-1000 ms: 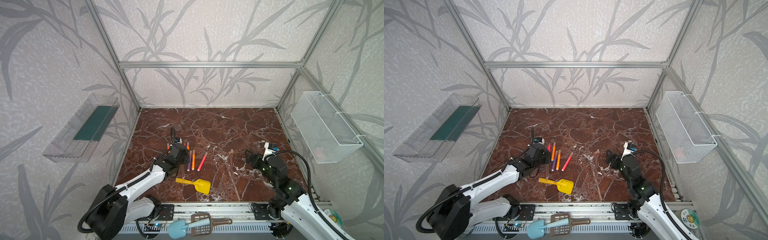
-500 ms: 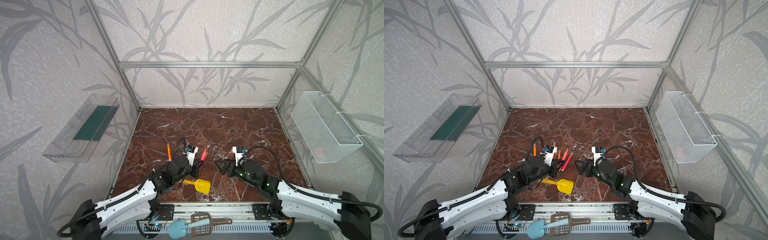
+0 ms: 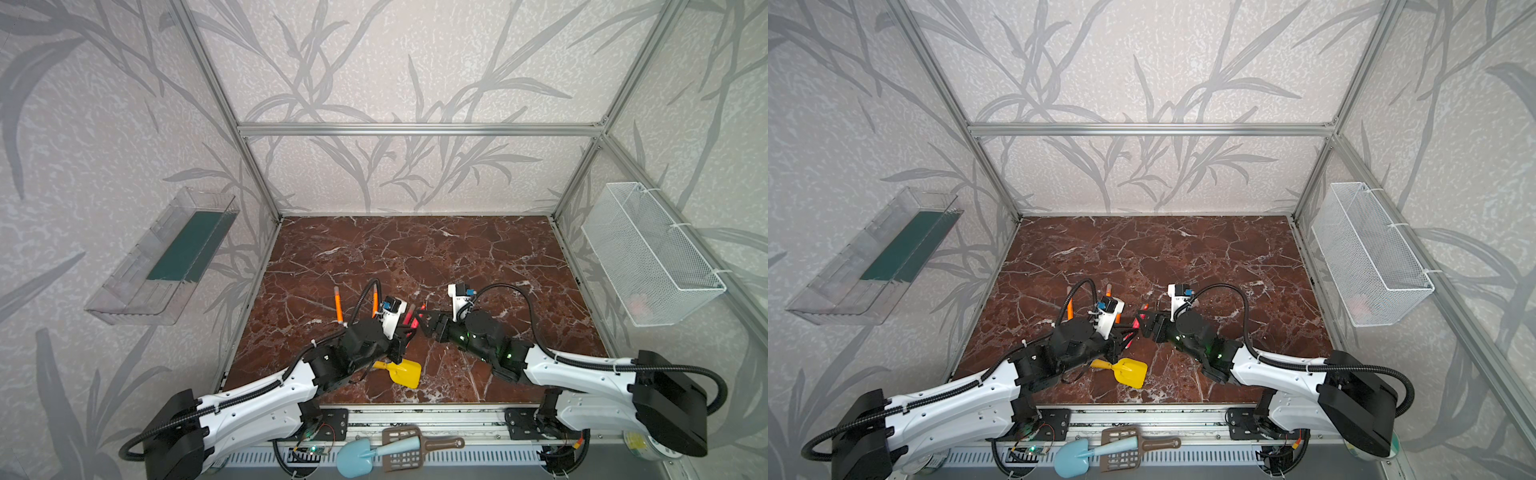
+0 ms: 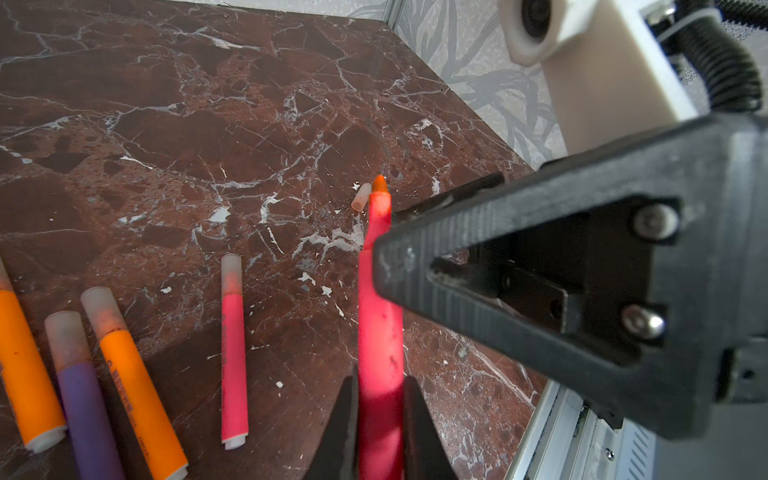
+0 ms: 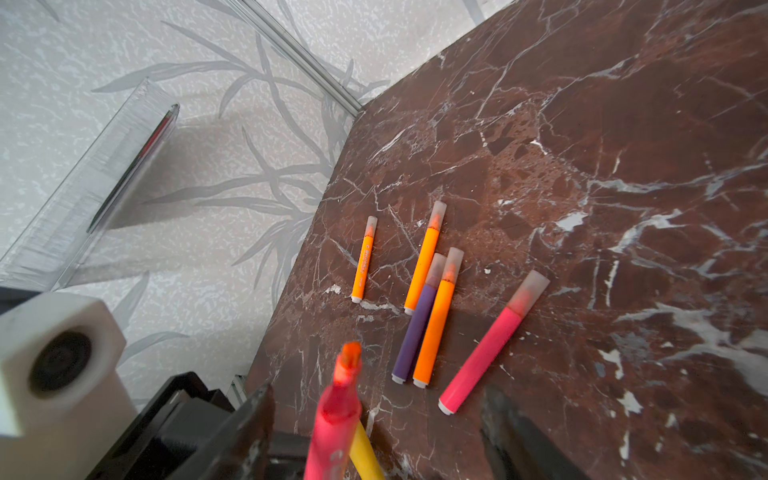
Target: Insert the pens into the pen caps
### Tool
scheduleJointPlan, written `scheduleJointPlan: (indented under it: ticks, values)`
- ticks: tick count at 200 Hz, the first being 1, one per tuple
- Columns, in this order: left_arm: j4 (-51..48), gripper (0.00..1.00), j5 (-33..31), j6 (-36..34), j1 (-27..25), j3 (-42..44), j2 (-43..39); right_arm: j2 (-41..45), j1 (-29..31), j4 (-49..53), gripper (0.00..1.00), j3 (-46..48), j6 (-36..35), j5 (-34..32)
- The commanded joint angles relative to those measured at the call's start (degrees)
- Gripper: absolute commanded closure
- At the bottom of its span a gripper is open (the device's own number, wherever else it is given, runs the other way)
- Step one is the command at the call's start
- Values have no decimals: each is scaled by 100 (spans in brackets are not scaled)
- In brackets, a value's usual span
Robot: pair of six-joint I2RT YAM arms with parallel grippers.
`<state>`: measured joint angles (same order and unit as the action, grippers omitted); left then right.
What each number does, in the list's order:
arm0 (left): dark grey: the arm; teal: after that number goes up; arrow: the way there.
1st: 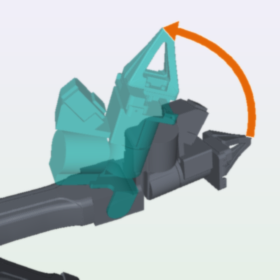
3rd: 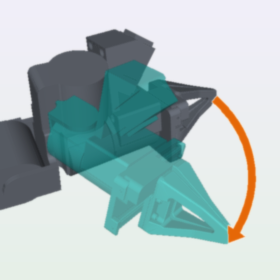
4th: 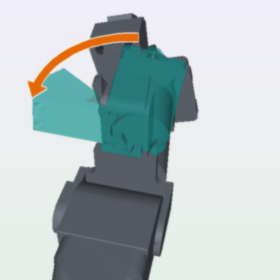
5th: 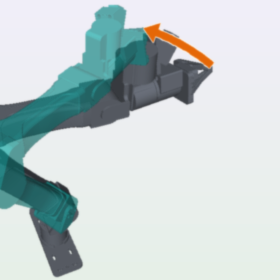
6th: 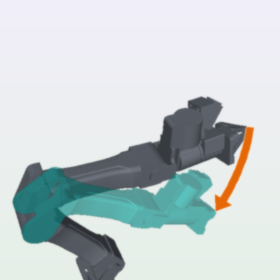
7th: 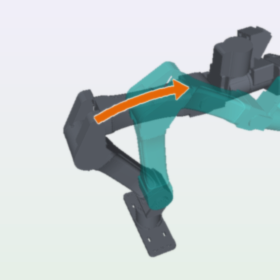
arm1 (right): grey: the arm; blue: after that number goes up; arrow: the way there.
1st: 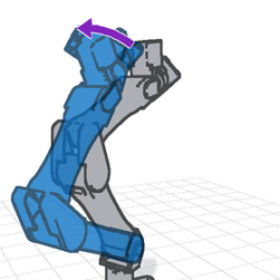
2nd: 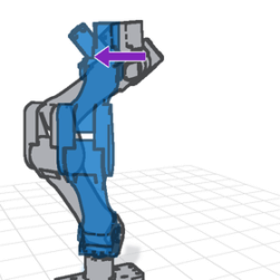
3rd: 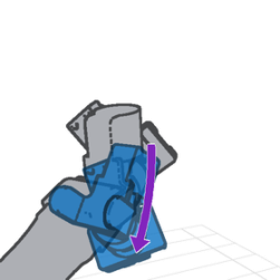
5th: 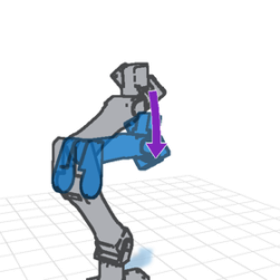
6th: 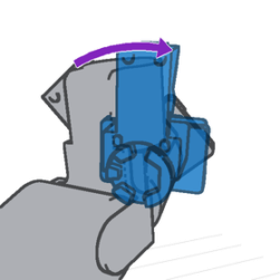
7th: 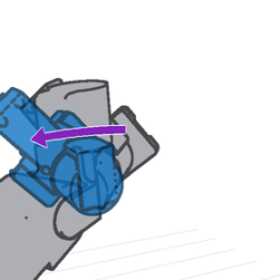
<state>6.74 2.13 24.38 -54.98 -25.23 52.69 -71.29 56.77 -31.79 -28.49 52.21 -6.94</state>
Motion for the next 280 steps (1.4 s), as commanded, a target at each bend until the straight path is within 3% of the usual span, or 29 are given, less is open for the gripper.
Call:
scheduleJointPlan:
  ticks: [1,86,122,159,211,230,255,266,280]
  values:
    - [222,100,68,-128,-37,11,39,-217,27,-345,34,-282,61,157]
    - [354,100,15,-136,-47,113,33,-351,37,-433,84,-225,315,192]
    - [408,78,0,-127,-56,160,83,-316,53,-440,95,-214,343,201]
    - [597,68,48,-111,-56,201,198,-263,114,-481,98,-183,352,132]
    - [866,65,121,-120,-63,212,406,-314,150,-621,100,-148,391,103]
    - [994,70,115,-107,-65,235,491,-368,150,-696,100,-148,432,123]
    - [1010,89,-2,-92,-65,232,548,-404,152,-714,100,-123,443,67]
    - [1029,95,-162,-51,-65,260,534,-380,150,-687,91,-80,440,1]
    - [1326,100,-407,9,-59,383,534,-290,150,-512,69,-60,390,-89]
